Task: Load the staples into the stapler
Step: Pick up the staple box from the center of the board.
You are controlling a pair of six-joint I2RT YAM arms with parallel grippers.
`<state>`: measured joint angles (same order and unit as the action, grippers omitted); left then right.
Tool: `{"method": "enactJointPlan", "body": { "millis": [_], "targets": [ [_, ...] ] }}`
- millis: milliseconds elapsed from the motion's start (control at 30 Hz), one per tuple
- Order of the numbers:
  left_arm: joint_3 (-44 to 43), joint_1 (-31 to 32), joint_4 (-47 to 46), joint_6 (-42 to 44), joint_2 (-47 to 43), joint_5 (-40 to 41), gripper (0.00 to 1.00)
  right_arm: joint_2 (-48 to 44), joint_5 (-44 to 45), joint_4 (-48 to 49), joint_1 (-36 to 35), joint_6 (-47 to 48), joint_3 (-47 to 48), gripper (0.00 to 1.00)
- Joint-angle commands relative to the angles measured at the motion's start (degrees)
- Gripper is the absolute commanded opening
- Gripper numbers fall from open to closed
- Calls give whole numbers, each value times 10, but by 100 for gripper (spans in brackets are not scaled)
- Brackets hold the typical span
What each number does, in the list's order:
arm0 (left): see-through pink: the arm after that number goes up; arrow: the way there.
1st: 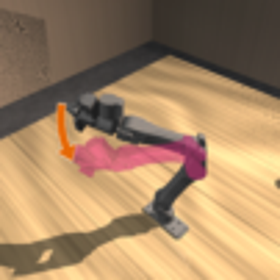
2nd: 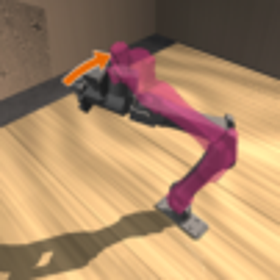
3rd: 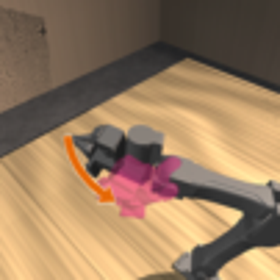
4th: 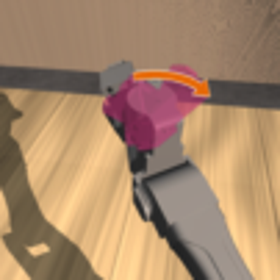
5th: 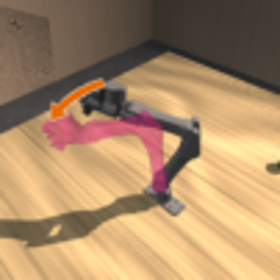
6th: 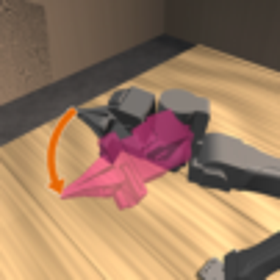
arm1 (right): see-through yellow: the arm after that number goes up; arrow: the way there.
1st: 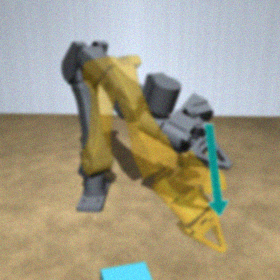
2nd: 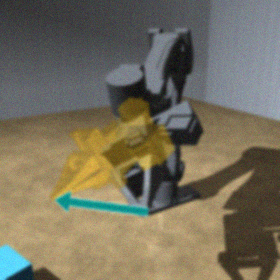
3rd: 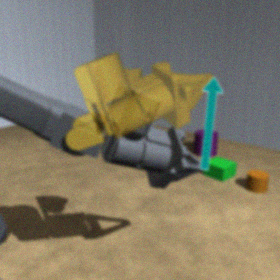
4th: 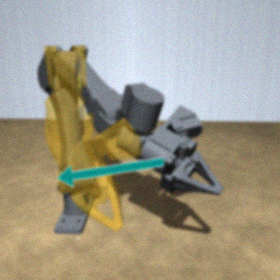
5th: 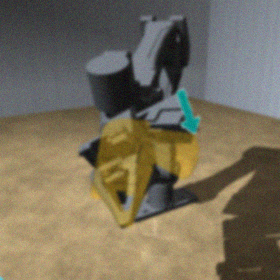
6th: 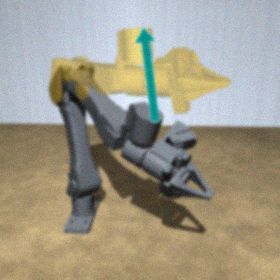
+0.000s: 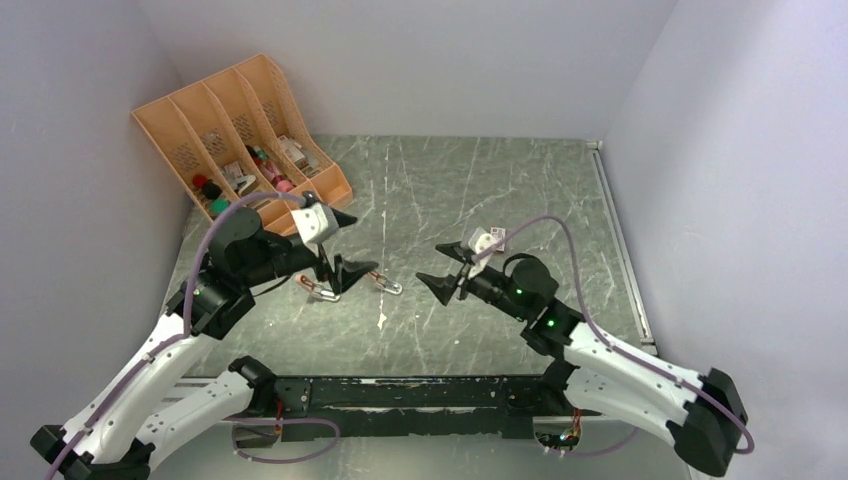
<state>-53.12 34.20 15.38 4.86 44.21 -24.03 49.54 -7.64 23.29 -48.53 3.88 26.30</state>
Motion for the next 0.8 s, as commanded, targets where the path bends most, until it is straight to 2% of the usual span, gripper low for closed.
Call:
{"method": "enactJointPlan", "body": {
  "millis": [0,67,133,267,367,433,533,767],
  "targets": [
    [21,-1,-15,166,5,-255,99,-74,-80,-77,2,51,15,70],
    [33,-1,-32,162,4,-259,99,-87,-93,-94,2,47,26,70],
    [35,-2,-32,163,9,-251,99,-86,-58,-119,1,15,47,70],
    [40,-1,-49,124,29,-206,99,-39,134,-228,9,-54,130,67],
    [47,-4,-68,92,58,-137,99,21,196,-268,61,-82,171,66],
    [30,-6,-64,64,83,-51,99,66,240,-282,112,-129,193,68],
    [3,-15,-54,15,121,72,99,147,265,-317,186,-201,231,68],
    [-43,-27,-72,5,163,128,99,295,287,-351,275,-272,285,69]
  ]
}}
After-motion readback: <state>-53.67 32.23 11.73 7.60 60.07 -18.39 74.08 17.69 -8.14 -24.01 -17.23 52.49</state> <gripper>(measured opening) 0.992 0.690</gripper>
